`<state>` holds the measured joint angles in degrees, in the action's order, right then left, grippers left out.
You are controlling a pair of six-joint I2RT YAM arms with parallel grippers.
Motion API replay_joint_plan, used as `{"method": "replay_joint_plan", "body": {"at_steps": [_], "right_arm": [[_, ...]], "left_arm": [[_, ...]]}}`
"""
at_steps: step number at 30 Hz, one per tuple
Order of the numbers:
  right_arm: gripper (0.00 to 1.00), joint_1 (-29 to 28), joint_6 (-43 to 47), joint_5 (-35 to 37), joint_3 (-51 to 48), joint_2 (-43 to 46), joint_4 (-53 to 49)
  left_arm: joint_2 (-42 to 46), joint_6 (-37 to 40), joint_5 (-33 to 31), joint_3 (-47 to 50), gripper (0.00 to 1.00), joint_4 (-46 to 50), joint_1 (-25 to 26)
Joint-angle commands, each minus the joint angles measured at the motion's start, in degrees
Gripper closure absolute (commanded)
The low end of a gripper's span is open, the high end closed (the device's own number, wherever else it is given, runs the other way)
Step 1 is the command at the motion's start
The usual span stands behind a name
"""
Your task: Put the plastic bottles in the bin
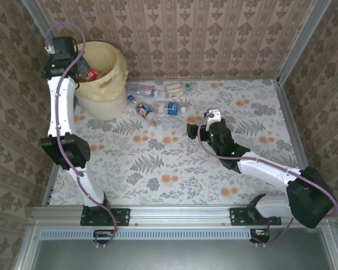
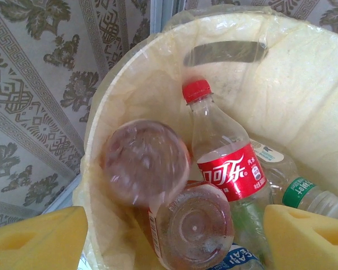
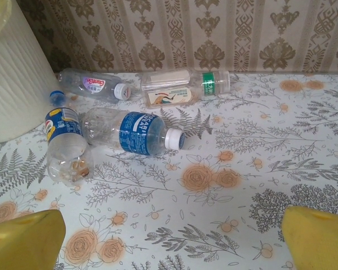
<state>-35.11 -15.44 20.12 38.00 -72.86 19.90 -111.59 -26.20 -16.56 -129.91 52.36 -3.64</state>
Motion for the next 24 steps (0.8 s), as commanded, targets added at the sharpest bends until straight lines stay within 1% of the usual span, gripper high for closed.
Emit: {"method": "replay_joint_plan", "body": {"at_steps": [1, 4, 10, 13, 17, 22, 24], "right_arm": [[0.00, 0.39, -0.99, -0.84, 0.06, -0.31, -1.15], [0.00, 0.36, -1.15, -0.79, 0.22, -0.51, -1.26], [0.00, 0.48, -1.27, -1.05, 0.39, -0.82, -1.52], [0.00, 0.48, -1.73, -1.17, 0.50, -0.96, -1.98], [0.00, 0.49, -2.82, -1.30, 0.22, -0.83, -2.41], [0.00, 0.62, -5.02, -2.65, -2.46, -0.92, 1.87], [0.00, 0.62, -5.03, -3.24, -2.42, -1.28, 1.97]], "left_arm": [[1.04, -0.71, -0.32, -1.51, 0.17, 1.21, 0.05], [1.73, -0.42, -0.07, -1.16, 0.16, 1.10, 0.10], [5.09, 1.75, 5.08, 2.24, 0.10, -3.00, 0.56], [7.92, 3.21, 11.08, 5.09, 0.06, -6.61, 0.39], [14.63, 4.30, 19.46, 13.06, 0.01, -14.32, 0.07], [23.30, 5.19, 26.59, 22.59, 0.00, -20.71, 0.01], [26.34, 4.09, 27.71, 26.73, 0.00, -23.10, 0.61]]}}
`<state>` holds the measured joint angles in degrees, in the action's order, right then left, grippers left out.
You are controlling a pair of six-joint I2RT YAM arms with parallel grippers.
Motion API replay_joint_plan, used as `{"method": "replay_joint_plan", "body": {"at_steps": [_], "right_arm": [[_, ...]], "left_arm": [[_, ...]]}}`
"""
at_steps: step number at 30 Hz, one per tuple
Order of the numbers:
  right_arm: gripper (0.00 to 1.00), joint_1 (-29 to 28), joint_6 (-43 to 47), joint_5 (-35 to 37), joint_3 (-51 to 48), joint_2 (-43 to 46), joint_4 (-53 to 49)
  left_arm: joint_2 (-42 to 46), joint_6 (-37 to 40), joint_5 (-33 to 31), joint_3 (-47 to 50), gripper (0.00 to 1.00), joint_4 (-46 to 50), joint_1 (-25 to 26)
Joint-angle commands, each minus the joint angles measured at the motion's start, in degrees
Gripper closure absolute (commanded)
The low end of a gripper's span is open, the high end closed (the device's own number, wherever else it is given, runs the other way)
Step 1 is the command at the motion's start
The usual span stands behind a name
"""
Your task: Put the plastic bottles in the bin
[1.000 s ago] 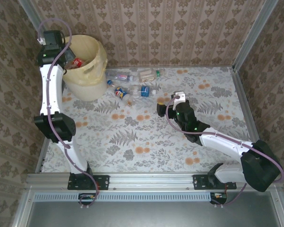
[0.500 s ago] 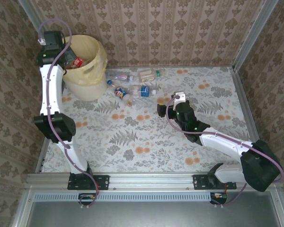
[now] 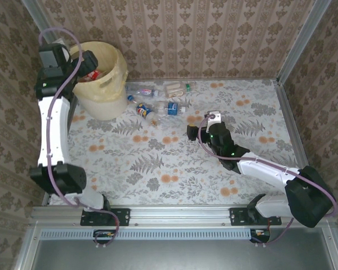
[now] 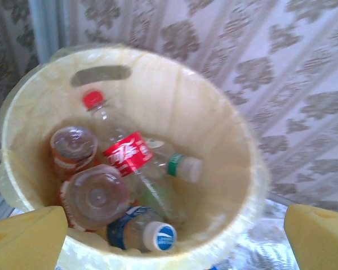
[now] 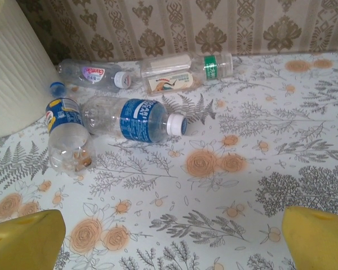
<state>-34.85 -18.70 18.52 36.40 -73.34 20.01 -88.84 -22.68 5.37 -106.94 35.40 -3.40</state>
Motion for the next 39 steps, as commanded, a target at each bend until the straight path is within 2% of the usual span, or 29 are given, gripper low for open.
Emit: {"method": "replay_joint_plan", "body": {"at_steps": [1, 5, 13, 17, 22, 26, 32, 36, 39], "right_arm": [[0.00, 0.48, -1.86, -1.71, -0.64, -1.07, 1.57], [0.00, 0.53, -3.06, -1.23, -0.15, -1.67, 1.41], [0.00, 0.66, -6.40, -1.06, -1.33, 0.08, 0.74], [0.00, 0.75, -6.62, -0.73, -2.39, 1.20, 0.53], [0.00, 0.88, -7.67, 0.68, -2.47, 1.99, -0.47], [0.00, 1.10, -8.02, 0.33, -2.88, 2.65, -1.90], [0.00, 1.30, -8.14, -0.15, -4.12, 4.39, -4.01], [0.00, 2.71, -2.68, -8.34, -3.54, 3.53, -5.08], [0.00, 3.44, 4.09, -12.03, 0.74, 1.03, -10.88]], "left_arm": [[5.11, -0.02, 5.47, 5.77, 0.00, -6.85, 1.02], [8.62, -3.14, -0.49, 11.57, 0.00, -7.33, 4.91], [9.56, -4.66, -11.82, 17.96, 0.00, -9.08, 16.56], [9.02, -7.54, -12.49, 21.69, 0.00, -11.74, 20.81], [3.96, -11.81, -14.84, 21.67, 0.00, -9.53, 25.51], [-1.35, -16.87, -11.96, 20.91, 0.00, -9.02, 26.68], [-9.26, -20.45, -6.83, 17.65, 0.00, -9.76, 28.41], [-12.21, -21.65, -5.64, 16.55, 0.00, -9.39, 28.51], [-12.29, -21.07, -4.86, 17.85, 0.00, -10.32, 28.32]]}}
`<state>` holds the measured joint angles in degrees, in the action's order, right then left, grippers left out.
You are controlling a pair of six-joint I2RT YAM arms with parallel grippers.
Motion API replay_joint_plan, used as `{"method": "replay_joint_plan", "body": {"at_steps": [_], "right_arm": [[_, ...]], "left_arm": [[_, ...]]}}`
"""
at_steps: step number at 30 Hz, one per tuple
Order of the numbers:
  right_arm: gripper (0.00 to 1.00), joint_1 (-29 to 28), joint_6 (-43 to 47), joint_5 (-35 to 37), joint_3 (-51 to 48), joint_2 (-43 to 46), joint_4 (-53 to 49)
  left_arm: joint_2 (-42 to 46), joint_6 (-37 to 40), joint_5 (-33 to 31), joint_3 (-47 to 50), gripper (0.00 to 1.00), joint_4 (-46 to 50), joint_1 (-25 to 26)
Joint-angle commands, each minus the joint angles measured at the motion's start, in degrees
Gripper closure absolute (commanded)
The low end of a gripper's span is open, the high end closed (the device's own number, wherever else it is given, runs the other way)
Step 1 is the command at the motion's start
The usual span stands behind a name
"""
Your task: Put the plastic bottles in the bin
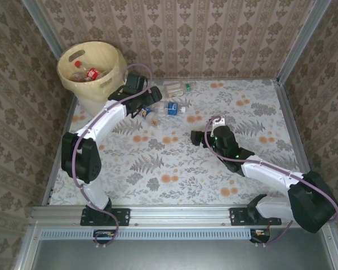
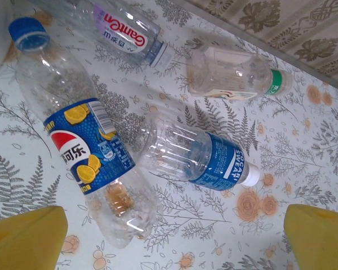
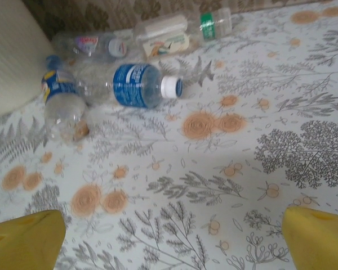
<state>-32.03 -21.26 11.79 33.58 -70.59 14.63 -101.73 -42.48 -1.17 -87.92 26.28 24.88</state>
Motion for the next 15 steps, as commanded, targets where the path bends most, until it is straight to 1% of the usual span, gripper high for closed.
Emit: {"method": "replay_joint_plan", "body": {"at_steps": [1, 5, 8, 11, 13, 15], "right_arm": [[0.00, 1.01, 8.69, -6.13, 5.07, -2.78, -7.00], [0.00, 3.63, 13.47, -10.26, 9.87, -6.98, -8.66], [0.00, 5.45, 13.29, -12.30, 12.43, -9.48, -8.07], [0.00, 5.66, 12.20, -11.72, 13.41, -11.62, -7.26], [0.00, 5.66, 11.09, -11.35, 13.61, -11.87, -7.25], [0.00, 5.66, 10.07, -11.02, 13.07, -11.56, -7.17]], "left_arm": [[0.64, -1.10, 1.91, -0.59, 0.00, -1.45, -0.05], [-0.04, 0.38, 3.45, 0.15, 0.00, -1.94, -0.39], [-2.86, 0.93, 4.51, -2.36, 0.00, -0.95, -0.12], [-6.86, 0.54, 7.25, -5.65, 0.00, -2.13, 0.24], [-10.24, 2.95, 8.27, -9.24, 0.00, -2.75, 0.51], [-13.75, 8.34, 8.75, -13.18, 0.00, -2.78, 0.62]]}}
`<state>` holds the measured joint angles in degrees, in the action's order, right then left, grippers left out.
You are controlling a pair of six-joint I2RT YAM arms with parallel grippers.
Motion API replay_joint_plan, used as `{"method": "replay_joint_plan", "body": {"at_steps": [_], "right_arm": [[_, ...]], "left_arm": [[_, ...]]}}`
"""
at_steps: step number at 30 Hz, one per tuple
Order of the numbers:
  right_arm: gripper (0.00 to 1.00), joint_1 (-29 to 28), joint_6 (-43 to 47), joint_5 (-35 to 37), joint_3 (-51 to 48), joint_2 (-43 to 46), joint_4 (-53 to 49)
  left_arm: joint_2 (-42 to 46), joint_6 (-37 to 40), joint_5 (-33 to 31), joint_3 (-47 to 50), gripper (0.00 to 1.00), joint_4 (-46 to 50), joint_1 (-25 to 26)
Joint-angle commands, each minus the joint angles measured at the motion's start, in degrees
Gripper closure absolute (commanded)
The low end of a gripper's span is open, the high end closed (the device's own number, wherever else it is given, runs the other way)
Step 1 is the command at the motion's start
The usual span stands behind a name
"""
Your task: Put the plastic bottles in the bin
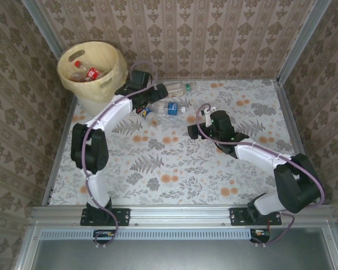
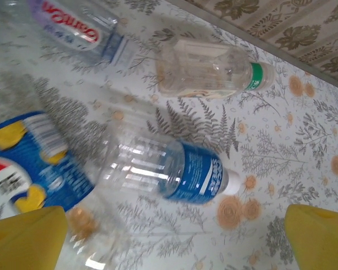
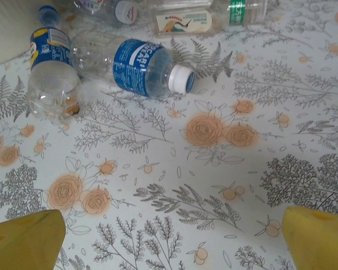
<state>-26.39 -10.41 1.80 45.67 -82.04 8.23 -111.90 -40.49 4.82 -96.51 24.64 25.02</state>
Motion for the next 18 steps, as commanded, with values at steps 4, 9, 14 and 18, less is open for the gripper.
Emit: {"method": "replay_joint_plan", "body": {"at_steps": [4, 9, 14, 18], "right_arm": [[0.00, 0.02, -1.83, -0.70, -1.05, 1.76, -0.83], [0.00, 0.02, -2.41, 0.58, -3.63, 4.59, -0.69], [0.00, -0.02, -3.59, 0.70, -4.60, 5.73, -0.19], [0.00, 0.03, -3.73, 1.30, -4.98, 6.74, -0.67]], "left_arm": [[-8.83, 13.78, -4.13, -12.06, 0.00, 7.47, 0.05], [-7.68, 5.31, -11.75, -7.86, 0.00, 11.06, -2.16], [-8.46, 0.00, -15.95, -4.31, 0.00, 10.46, -3.71], [-11.50, -1.60, -16.09, -6.64, 0.01, 11.43, -5.08]]}}
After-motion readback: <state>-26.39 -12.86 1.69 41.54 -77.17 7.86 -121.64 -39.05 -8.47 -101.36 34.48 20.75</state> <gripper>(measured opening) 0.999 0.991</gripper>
